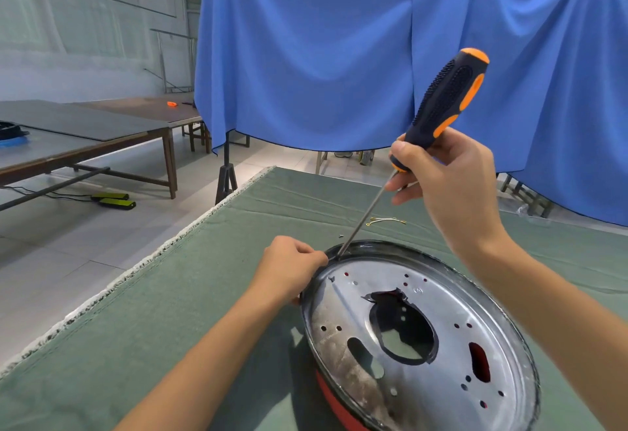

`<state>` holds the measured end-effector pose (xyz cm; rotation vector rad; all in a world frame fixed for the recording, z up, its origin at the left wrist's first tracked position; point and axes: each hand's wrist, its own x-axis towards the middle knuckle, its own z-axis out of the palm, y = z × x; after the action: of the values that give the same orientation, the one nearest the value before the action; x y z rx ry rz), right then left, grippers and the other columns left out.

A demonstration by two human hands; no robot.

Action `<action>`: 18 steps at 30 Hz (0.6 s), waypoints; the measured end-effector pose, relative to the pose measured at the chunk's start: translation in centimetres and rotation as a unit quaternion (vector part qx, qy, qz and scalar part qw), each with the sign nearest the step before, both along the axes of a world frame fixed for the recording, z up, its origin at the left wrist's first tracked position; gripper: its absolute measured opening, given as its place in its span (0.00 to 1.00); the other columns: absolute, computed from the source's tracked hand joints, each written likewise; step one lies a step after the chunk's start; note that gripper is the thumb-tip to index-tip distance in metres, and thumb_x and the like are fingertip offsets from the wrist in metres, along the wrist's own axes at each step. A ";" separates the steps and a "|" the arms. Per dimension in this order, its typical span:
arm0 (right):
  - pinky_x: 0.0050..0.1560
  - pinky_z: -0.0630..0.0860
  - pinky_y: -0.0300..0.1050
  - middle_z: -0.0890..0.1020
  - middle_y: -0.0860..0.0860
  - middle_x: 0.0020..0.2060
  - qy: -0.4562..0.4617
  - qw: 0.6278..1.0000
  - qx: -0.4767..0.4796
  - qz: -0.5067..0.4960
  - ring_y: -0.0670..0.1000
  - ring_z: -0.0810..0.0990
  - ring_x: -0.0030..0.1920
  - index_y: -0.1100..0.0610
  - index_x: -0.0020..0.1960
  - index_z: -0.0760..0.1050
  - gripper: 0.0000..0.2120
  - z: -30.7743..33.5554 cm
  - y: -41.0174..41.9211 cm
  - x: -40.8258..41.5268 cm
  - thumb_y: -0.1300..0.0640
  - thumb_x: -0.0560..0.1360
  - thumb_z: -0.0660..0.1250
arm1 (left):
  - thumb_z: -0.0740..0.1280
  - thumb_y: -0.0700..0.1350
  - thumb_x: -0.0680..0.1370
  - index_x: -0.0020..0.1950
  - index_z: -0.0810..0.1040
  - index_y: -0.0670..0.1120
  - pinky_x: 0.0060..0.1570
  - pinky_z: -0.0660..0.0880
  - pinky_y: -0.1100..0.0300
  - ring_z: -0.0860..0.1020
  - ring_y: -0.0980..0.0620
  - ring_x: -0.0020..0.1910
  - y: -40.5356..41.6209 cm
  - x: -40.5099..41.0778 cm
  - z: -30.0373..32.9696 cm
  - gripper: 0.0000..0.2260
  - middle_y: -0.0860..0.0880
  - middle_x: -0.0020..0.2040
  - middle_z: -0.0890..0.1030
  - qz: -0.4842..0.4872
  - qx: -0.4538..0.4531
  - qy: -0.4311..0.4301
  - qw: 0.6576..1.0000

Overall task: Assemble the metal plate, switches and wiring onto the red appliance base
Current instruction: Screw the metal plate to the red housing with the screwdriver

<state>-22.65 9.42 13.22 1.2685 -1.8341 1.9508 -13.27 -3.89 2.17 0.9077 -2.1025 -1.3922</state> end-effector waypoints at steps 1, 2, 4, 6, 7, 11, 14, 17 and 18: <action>0.26 0.76 0.42 0.78 0.49 0.29 0.001 1.000 -0.007 -0.002 0.53 0.80 0.26 0.62 0.41 0.76 0.03 0.0 0.1 -0.1 0.64 0.74 0.67 | 0.69 0.41 0.72 0.35 0.83 0.38 0.18 0.64 0.67 0.66 0.54 0.19 -0.1 0.1 -0.2 0.09 0.51 0.20 0.69 0.002 -0.008 -0.015 1.000; 0.26 0.76 0.42 0.78 0.51 0.30 0.001 1.000 -0.013 -0.005 0.53 0.80 0.26 0.64 0.42 0.76 0.03 -0.1 0.2 -0.2 0.64 0.74 0.67 | 0.68 0.42 0.72 0.34 0.83 0.41 0.19 0.66 0.67 0.67 0.55 0.18 -0.1 0.1 -0.3 0.09 0.52 0.19 0.69 0.002 -0.018 -0.027 0.999; 0.26 0.76 0.43 0.78 0.53 0.31 0.000 1.000 -0.021 -0.011 0.53 0.80 0.27 0.66 0.44 0.76 0.04 -0.3 0.4 -0.4 0.64 0.74 0.67 | 0.69 0.44 0.72 0.34 0.83 0.44 0.28 0.74 0.62 0.75 0.53 0.25 -0.2 0.3 -0.5 0.08 0.52 0.23 0.76 0.000 -0.044 -0.030 0.999; 0.27 0.77 0.44 0.78 0.52 0.30 -0.002 0.999 -0.027 -0.022 0.53 0.80 0.27 0.65 0.44 0.75 0.03 -0.7 0.5 -0.6 0.64 0.74 0.67 | 0.69 0.47 0.72 0.40 0.84 0.49 0.43 0.77 0.57 0.80 0.51 0.40 -0.1 0.6 -0.4 0.05 0.53 0.35 0.82 0.016 -0.118 -0.026 0.993; 0.27 0.77 0.44 0.78 0.51 0.29 -0.002 0.999 -0.030 -0.031 0.53 0.80 0.27 0.64 0.43 0.75 0.03 -0.9 0.5 -0.7 0.64 0.73 0.66 | 0.69 0.48 0.72 0.44 0.83 0.52 0.46 0.76 0.57 0.79 0.53 0.44 0.1 0.8 -0.3 0.04 0.55 0.40 0.81 0.028 -0.184 -0.025 0.982; 0.29 0.79 0.47 0.78 0.49 0.25 -0.026 0.998 -0.038 -0.052 0.54 0.80 0.26 0.62 0.40 0.74 0.02 -2.0 0.5 -1.2 0.63 0.70 0.66 | 0.66 0.48 0.75 0.52 0.82 0.56 0.41 0.67 0.59 0.69 0.55 0.52 0.5 1.2 0.9 0.09 0.56 0.47 0.72 -0.058 -0.433 -0.026 0.899; 0.29 0.78 0.45 0.77 0.49 0.24 -0.069 0.996 -0.049 -0.035 0.54 0.80 0.27 0.63 0.40 0.75 0.02 -3.2 0.6 -1.5 0.64 0.70 0.66 | 0.65 0.47 0.77 0.53 0.82 0.56 0.40 0.63 0.60 0.66 0.52 0.56 0.5 0.8 1.7 0.09 0.55 0.49 0.70 -0.134 -0.501 -0.136 0.844; 0.28 0.78 0.45 0.77 0.48 0.24 -0.094 0.994 -0.050 -0.028 0.54 0.80 0.27 0.64 0.40 0.75 0.02 -4.4 0.7 -1.7 0.66 0.72 0.65 | 0.64 0.46 0.77 0.53 0.82 0.54 0.40 0.62 0.58 0.67 0.50 0.58 0.7 0.3 2.0 0.09 0.52 0.53 0.72 -0.151 -0.535 -0.195 0.808; 0.28 0.78 0.45 0.77 0.48 0.24 -0.100 0.993 -0.050 -0.026 0.53 0.80 0.27 0.64 0.40 0.75 0.02 -4.6 0.7 -1.7 0.66 0.72 0.66 | 0.64 0.45 0.78 0.54 0.82 0.53 0.40 0.62 0.58 0.67 0.49 0.58 0.7 0.2 2.1 0.09 0.51 0.54 0.72 -0.148 -0.545 -0.210 0.798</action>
<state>-24.35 10.11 8.60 1.0180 -1.8099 2.1810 -13.10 -3.16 4.22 0.3845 -2.8572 0.1392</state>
